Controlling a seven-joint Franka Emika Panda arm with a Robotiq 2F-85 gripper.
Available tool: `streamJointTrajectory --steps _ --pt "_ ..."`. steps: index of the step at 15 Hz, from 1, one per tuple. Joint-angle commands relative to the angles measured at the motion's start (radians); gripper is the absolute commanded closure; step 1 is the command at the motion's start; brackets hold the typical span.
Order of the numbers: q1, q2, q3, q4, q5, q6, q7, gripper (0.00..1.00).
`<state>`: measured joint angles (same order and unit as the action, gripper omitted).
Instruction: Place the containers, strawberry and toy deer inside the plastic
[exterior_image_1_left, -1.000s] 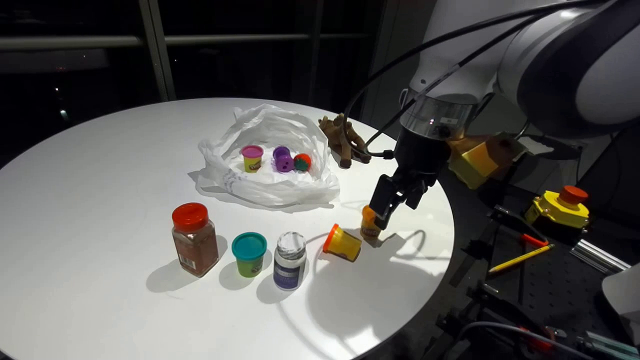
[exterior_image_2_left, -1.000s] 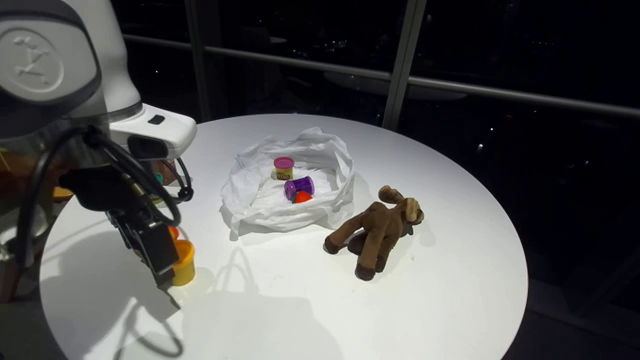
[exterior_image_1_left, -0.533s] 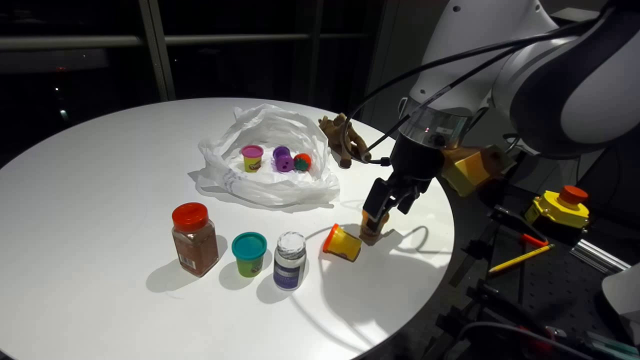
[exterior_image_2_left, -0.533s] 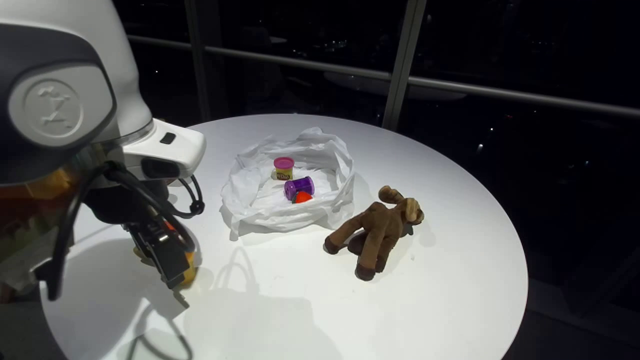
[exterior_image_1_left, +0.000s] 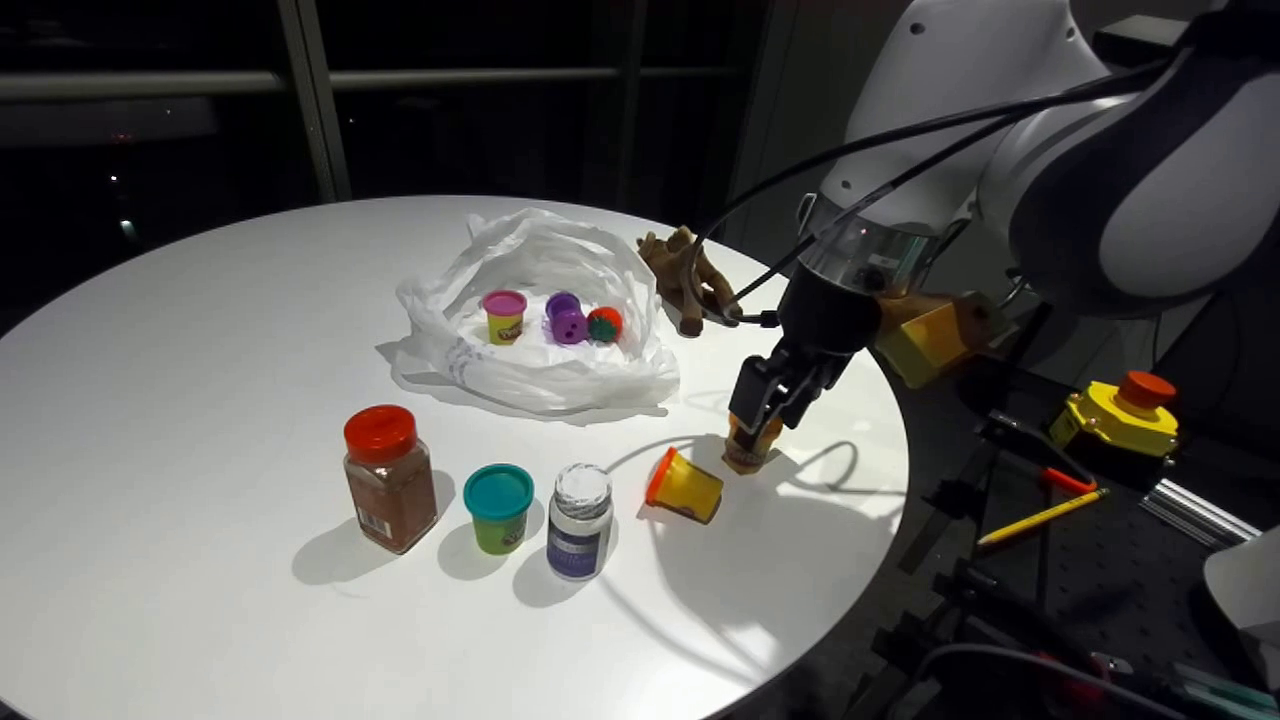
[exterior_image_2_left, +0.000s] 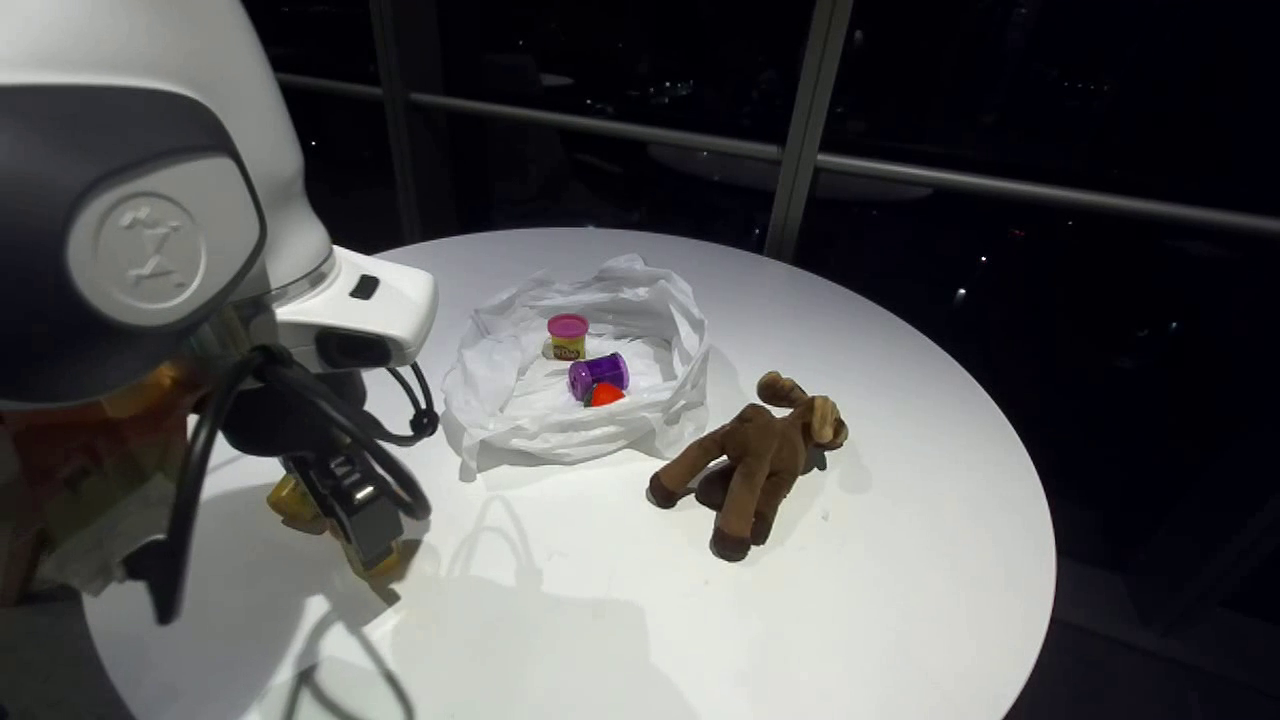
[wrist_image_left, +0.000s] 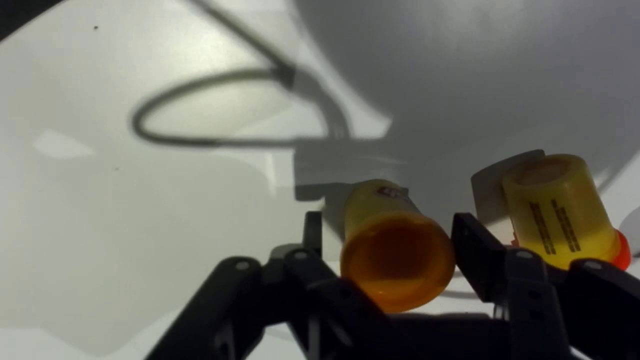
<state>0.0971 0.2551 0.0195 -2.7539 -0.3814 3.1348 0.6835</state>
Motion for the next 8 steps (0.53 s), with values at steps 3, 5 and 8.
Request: streamJointTrajectory --steps 3,5,8 --pt "0.027 0.043 -0.029 0.022 -0.008 0.083 -0.004 0.72" --pt "0.020 0.051 -0.023 0.022 -0.006 0.095 -0.007 0.72" --pt "0.019 0.001 -0.022 0.026 -0.002 0.039 -0.005 0.72"
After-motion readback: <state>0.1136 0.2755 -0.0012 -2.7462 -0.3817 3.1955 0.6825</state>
